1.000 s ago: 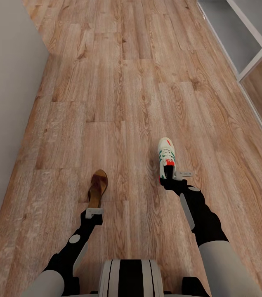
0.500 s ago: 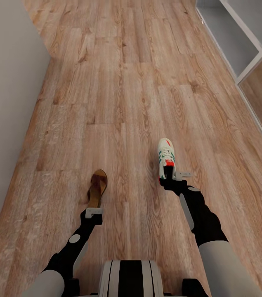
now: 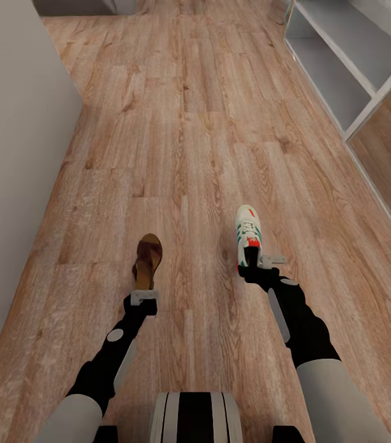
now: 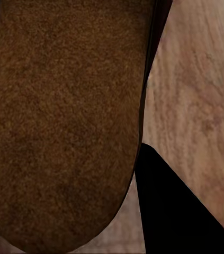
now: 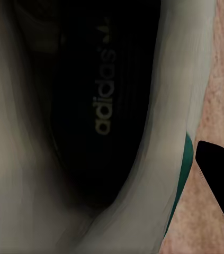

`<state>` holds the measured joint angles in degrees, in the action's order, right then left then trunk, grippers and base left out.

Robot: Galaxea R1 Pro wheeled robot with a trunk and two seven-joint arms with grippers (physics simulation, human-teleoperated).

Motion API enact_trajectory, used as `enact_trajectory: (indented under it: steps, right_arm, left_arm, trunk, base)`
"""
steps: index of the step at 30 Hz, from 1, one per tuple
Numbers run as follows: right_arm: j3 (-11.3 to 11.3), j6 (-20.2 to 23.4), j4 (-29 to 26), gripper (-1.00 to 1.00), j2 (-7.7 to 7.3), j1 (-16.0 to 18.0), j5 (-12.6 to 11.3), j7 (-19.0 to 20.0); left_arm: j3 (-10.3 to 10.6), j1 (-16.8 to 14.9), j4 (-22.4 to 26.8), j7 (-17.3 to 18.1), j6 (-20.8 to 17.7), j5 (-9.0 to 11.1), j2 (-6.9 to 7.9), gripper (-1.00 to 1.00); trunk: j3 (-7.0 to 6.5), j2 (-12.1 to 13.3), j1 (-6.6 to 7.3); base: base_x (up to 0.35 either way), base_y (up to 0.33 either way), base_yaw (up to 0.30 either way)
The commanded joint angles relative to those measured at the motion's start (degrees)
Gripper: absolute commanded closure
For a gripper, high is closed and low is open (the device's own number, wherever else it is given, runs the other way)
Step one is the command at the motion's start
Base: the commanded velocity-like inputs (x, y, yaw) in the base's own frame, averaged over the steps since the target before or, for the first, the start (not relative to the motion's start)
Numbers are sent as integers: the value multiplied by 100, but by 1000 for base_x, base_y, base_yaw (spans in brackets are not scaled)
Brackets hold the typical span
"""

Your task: Pick up the two gym shoes and the two sandals from the corridor floor and place them onto the hallstand (shoe rack) in the corridor, making sure they are on the rack and not on the floor. Arrange them so the two gym shoes are next to each other and the two sandals are next to each other.

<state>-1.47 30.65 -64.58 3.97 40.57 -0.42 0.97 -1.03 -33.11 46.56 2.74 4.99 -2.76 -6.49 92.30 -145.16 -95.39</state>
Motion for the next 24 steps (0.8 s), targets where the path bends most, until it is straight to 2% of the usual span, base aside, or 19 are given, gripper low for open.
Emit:
enact_trajectory:
  steps: [1, 5, 6, 7, 9, 13, 18, 24]
  right_arm:
    - [-16, 29, -13, 100, 6, 2, -2, 9]
    - [-7, 29, -6, 100, 17, 2, -5, 9]
    - [-6, 29, -3, 100, 19, 3, -8, 9]
    - [3, 29, 15, 100, 32, 3, -21, 9]
    - [1, 17, 20, 100, 34, 3, -36, 14]
    - [6, -23, 26, 100, 41, 2, -10, 3]
    - [12, -27, 25, 100, 43, 3, -2, 0]
    - [15, -30, 25, 100, 43, 1, -2, 0]
  left_arm:
    - [-11, -1, 239, 16, -279, -49, -5, 100]
    - [0, 2, 1064, 16, -1148, -38, -15, 100]
    - [3, 3, 1126, 16, -1238, -37, -21, 100]
    - [11, 2, 1304, 22, -1620, -38, -80, 100]
    - [14, 1, 1359, 25, -1804, -38, -111, 100]
    - [15, 1, 1381, 31, -1942, -27, -128, 100]
    - [22, 6, 1359, 34, -1972, 335, -223, 100]
    - [16, 6, 1356, 34, -1967, 469, -233, 100]
  trunk:
    - [-19, 1, 3]
    - [-108, 6, 13]
    - [-130, 7, 16]
    - [-152, 9, 18]
    - [-196, 11, 23]
    - [-285, 17, 34]
    - [-437, 23, 47]
    - [-625, 31, 62]
  base:
    - [0, 0, 0]
    - [0, 0, 0]
    - [0, 0, 0]
    - [0, 0, 0]
    - [0, 0, 0]
    - [0, 0, 0]
    - [0, 0, 0]
    - [0, 0, 0]
